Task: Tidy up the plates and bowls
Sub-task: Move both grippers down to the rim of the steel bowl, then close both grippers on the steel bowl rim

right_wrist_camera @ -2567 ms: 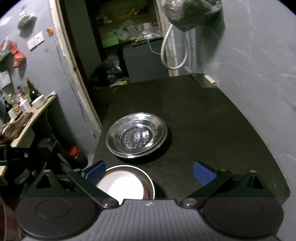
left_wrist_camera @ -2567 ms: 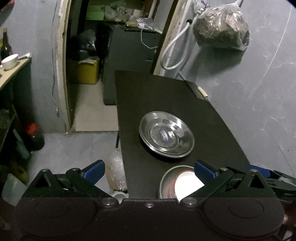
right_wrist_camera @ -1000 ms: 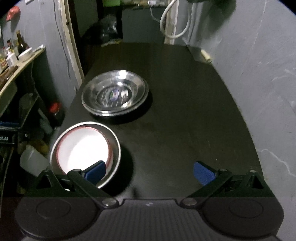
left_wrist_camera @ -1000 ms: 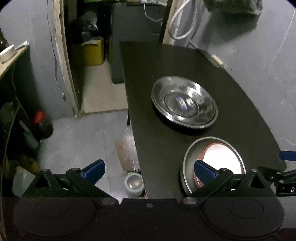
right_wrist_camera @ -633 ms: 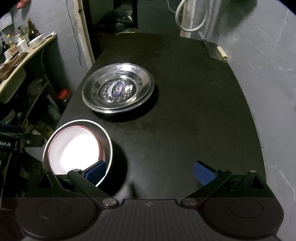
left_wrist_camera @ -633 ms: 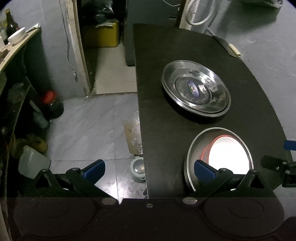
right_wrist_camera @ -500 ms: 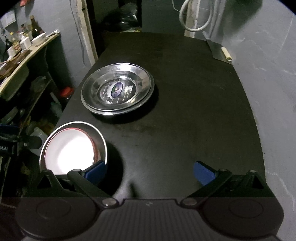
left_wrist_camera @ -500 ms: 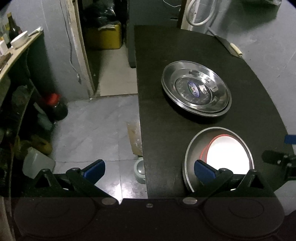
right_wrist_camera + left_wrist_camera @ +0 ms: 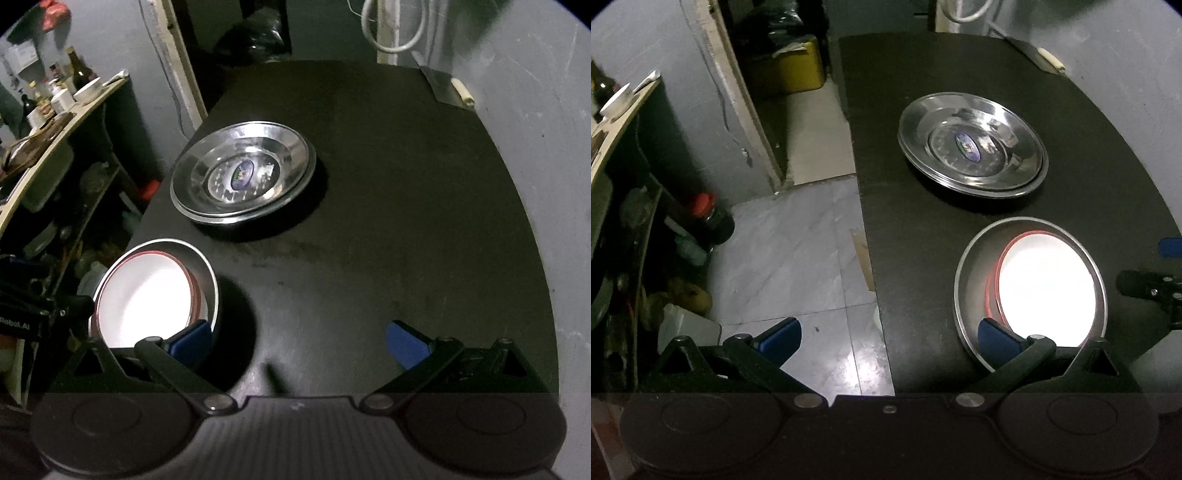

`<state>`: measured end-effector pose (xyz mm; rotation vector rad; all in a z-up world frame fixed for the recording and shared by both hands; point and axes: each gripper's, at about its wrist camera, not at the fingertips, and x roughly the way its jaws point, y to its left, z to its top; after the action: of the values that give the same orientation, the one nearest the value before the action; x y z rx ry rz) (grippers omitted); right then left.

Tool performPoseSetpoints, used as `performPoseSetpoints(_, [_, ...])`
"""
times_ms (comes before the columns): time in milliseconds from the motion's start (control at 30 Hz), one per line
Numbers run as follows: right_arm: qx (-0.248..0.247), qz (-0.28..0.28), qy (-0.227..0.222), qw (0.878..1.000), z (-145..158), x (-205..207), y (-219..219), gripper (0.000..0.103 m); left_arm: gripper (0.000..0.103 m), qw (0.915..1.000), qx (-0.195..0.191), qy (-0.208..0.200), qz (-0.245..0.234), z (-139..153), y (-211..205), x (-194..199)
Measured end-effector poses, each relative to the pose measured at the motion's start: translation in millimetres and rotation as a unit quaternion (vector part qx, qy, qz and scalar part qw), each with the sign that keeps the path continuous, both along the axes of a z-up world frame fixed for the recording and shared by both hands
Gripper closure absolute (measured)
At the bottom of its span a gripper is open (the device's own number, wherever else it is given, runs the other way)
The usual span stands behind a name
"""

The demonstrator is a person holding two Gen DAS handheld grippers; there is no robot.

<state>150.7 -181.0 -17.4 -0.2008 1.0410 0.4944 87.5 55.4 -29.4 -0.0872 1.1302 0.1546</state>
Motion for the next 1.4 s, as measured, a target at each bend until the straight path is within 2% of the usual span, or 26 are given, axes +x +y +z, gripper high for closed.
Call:
performPoseSetpoints(100, [-0.01, 0.002, 0.001, 1.0, 0, -7, 1, 0.0, 0.001, 0.9998, -0.008, -0.003, -0.017, -2, -1, 4])
performPoseSetpoints(533, [-0.021, -0.001, 0.007, 1.0, -2, -8, 11, 0.0, 0.002, 0.9987, 0.011, 0.009, -0.05, -11, -1, 15])
performPoseSetpoints(667, [-0.049, -0.007, 0.01, 0.999, -5, -5, 19, 0.0, 0.002, 0.9979, 0.014, 0.01, -0.062, -11, 1, 19])
performPoseSetpoints(833, [-0.055, 0.001, 0.021, 0.998, -9, -2, 27, 0.0, 0.002, 0.9967, 0.018, 0.011, -0.079, -12, 0, 22])
performPoseSetpoints(1100, [-0.067, -0.008, 0.017, 0.998, -11, 2, 31, 0.002, 0.012, 0.9952, 0.015, 0.014, -0.095, -15, 0, 28])
performPoseSetpoints(1167, [-0.06, -0.007, 0.02, 0.998, -10, 2, 31, 0.008, 0.021, 0.9947, 0.008, 0.014, -0.101, -15, 0, 29])
performPoseSetpoints(1233, [-0.049, -0.001, 0.029, 0.998, -10, 3, 32, 0.023, 0.032, 0.9943, -0.009, 0.016, -0.105, -14, 1, 29])
performPoseSetpoints(1400, [-0.044, 0.016, 0.038, 0.998, -11, 3, 39, 0.043, 0.049, 0.9919, -0.031, 0.02, -0.121, -15, -4, 28])
